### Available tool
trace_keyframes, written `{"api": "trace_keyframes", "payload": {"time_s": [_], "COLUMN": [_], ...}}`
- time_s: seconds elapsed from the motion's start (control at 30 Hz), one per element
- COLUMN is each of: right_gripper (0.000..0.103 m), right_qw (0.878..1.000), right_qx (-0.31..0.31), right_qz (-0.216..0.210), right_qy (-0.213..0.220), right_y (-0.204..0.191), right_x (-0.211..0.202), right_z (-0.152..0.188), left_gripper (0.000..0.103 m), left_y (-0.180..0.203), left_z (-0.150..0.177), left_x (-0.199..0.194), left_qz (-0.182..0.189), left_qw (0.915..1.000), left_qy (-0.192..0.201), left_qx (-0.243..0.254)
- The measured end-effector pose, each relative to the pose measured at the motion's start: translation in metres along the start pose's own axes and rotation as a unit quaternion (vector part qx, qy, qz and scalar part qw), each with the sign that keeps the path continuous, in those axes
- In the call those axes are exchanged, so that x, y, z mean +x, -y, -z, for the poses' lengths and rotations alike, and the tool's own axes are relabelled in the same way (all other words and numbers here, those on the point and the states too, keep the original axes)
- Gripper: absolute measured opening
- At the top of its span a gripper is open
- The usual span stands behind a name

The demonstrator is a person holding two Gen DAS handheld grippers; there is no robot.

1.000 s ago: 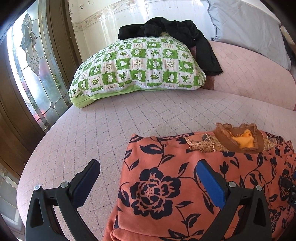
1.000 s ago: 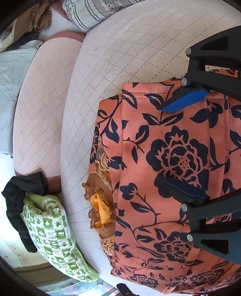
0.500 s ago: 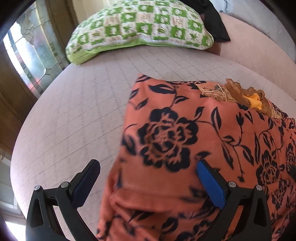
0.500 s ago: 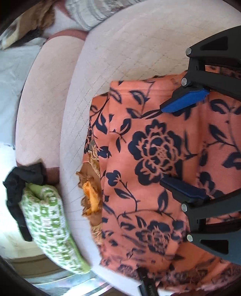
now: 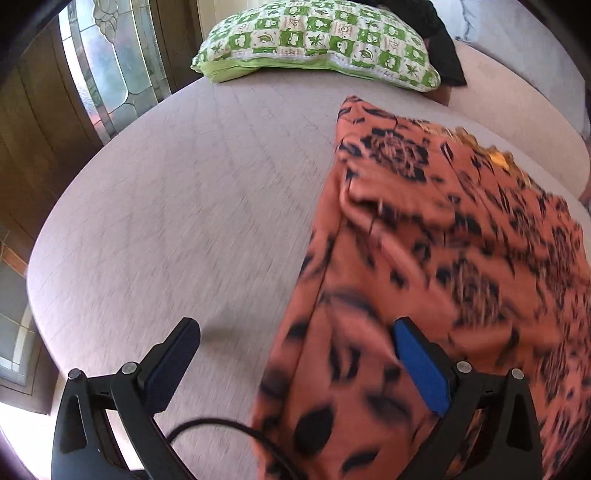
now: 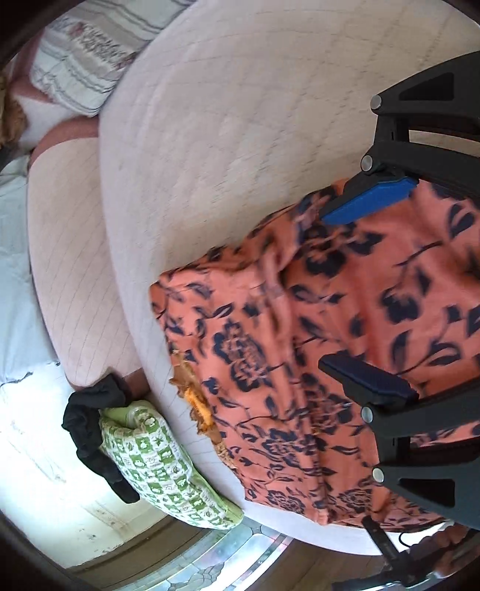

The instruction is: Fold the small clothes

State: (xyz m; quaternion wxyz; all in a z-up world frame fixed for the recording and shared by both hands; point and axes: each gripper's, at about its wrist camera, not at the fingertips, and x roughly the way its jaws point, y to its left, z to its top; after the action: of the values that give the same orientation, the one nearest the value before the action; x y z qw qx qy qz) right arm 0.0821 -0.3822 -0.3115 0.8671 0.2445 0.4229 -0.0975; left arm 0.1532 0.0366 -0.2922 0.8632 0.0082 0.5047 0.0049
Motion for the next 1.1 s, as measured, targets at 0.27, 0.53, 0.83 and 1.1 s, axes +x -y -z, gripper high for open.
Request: {"api": "trace_keyframes", "payload": {"time_s": [0.27, 0.53, 0.83, 1.1], "right_gripper": [0.076, 0.078, 0.077, 0.081], "right_qw": [0.995, 0.987, 0.987, 0.991], "right_qx": [-0.091, -0.137, -0.087, 0.022], "right_qz": [0.039, 0.041, -0.049, -0.021], "right_qy": [-0.023, -0.074, -0.125, -0.131], "right_y": [-0.013, -0.021, 0.014, 0.088], "right_x": [-0.009, -0.041, -0.090, -0.114], "right_z": [0.046, 0.095, 0.116, 0.104], "left_gripper": [0.100, 0.044, 0.077, 0.083], "left_y": [-0.015, -0.020, -0.043, -0.033], "left_z": [0.059, 0.088, 0.126, 0.108], "left_x": [-0.025, -0.043, -0.048, -0.020], "left_qz": [0.036, 0.074, 0.094, 0.119], "left_qw": [0.9991, 0.9952, 0.9840, 0.9762], "left_qy": [-0.021, -0.063, -0.145, -0.170], "left_qx": [0.006, 0.013, -0.043, -0.063]}}
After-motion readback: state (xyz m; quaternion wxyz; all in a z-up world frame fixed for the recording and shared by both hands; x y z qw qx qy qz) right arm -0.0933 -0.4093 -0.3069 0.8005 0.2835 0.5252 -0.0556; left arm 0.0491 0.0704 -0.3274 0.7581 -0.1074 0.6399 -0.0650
